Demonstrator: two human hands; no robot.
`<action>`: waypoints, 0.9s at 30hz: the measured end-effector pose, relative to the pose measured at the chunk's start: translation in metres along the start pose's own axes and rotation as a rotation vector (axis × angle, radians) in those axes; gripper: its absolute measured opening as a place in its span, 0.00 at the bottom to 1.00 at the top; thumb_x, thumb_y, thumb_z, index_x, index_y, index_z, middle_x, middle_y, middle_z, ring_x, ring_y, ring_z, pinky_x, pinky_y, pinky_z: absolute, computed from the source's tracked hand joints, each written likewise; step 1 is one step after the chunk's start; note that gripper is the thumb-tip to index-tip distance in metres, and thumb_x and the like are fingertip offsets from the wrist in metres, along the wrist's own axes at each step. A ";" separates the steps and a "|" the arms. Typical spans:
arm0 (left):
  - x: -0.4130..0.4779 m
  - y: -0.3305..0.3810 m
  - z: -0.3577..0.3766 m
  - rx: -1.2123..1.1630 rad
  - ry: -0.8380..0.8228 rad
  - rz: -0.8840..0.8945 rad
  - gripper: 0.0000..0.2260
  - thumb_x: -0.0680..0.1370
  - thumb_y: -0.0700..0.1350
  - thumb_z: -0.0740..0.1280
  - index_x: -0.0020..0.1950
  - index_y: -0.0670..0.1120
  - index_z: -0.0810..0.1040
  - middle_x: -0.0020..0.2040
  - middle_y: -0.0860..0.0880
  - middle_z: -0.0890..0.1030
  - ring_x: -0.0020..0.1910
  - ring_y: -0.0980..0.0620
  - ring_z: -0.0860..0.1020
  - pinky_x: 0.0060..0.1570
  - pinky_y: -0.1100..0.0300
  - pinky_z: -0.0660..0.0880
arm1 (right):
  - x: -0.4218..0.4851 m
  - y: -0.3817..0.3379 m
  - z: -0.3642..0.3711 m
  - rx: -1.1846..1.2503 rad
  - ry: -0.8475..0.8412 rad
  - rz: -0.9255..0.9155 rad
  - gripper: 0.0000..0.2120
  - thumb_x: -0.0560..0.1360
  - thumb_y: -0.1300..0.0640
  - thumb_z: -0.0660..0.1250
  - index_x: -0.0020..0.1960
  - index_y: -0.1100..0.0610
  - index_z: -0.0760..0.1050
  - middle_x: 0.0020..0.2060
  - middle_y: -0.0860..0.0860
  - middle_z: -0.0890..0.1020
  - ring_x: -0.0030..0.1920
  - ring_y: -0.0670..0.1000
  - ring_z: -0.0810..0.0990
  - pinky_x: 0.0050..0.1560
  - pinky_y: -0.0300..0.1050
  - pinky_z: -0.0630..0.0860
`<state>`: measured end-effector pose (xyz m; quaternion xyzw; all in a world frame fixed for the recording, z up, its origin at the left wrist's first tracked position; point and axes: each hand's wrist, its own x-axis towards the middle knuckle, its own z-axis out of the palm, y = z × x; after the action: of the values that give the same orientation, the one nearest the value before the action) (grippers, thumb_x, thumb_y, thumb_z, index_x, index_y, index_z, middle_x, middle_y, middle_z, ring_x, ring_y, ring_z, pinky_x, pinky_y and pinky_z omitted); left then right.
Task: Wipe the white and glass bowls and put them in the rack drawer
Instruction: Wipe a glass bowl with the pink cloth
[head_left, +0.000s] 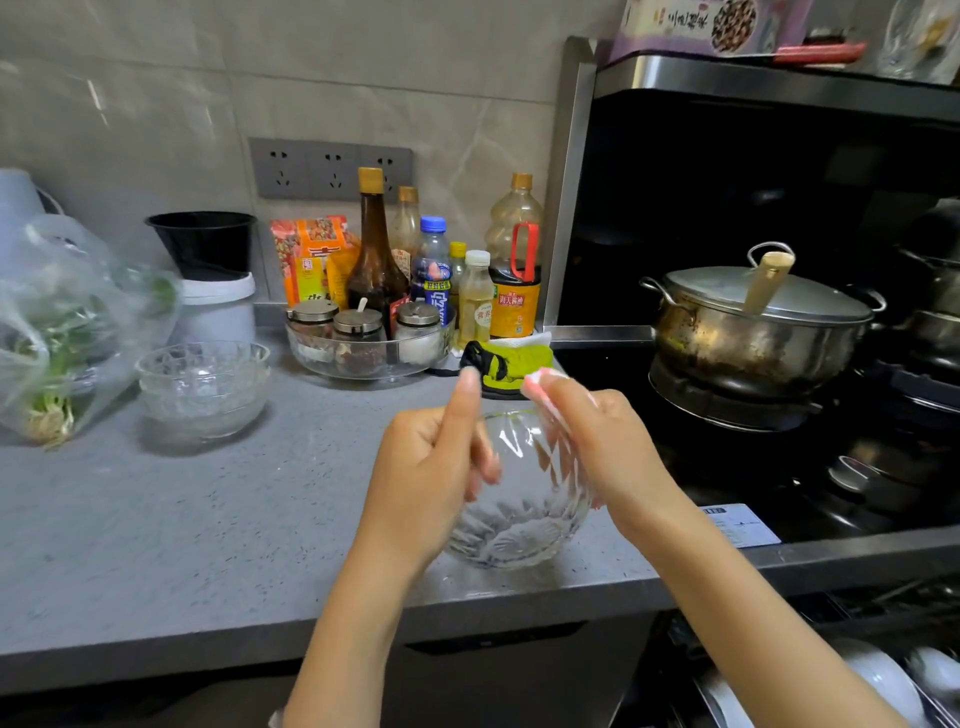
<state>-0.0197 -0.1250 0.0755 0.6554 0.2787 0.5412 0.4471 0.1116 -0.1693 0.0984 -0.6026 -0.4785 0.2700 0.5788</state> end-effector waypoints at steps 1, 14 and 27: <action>0.001 0.001 0.001 0.040 -0.006 0.028 0.28 0.76 0.59 0.56 0.21 0.43 0.67 0.19 0.49 0.67 0.21 0.54 0.65 0.26 0.66 0.65 | -0.001 0.000 0.001 -0.010 -0.010 -0.035 0.27 0.79 0.50 0.61 0.31 0.70 0.69 0.27 0.61 0.68 0.23 0.49 0.66 0.25 0.32 0.64; -0.014 -0.023 0.030 -0.108 0.317 -0.187 0.28 0.81 0.55 0.55 0.26 0.42 0.74 0.24 0.46 0.75 0.25 0.54 0.73 0.28 0.61 0.70 | -0.021 0.039 0.039 -0.584 0.192 -0.614 0.21 0.81 0.44 0.49 0.67 0.47 0.72 0.65 0.42 0.73 0.70 0.43 0.66 0.72 0.49 0.60; -0.014 -0.012 0.022 -0.104 0.245 -0.135 0.31 0.79 0.60 0.55 0.27 0.37 0.71 0.22 0.41 0.69 0.24 0.53 0.69 0.27 0.62 0.66 | -0.017 0.027 0.034 -0.518 0.221 -0.664 0.19 0.80 0.46 0.53 0.60 0.51 0.77 0.57 0.43 0.78 0.61 0.44 0.74 0.60 0.47 0.73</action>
<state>-0.0012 -0.1377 0.0581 0.5402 0.3464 0.5995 0.4783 0.0822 -0.1661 0.0625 -0.5665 -0.6336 -0.1259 0.5116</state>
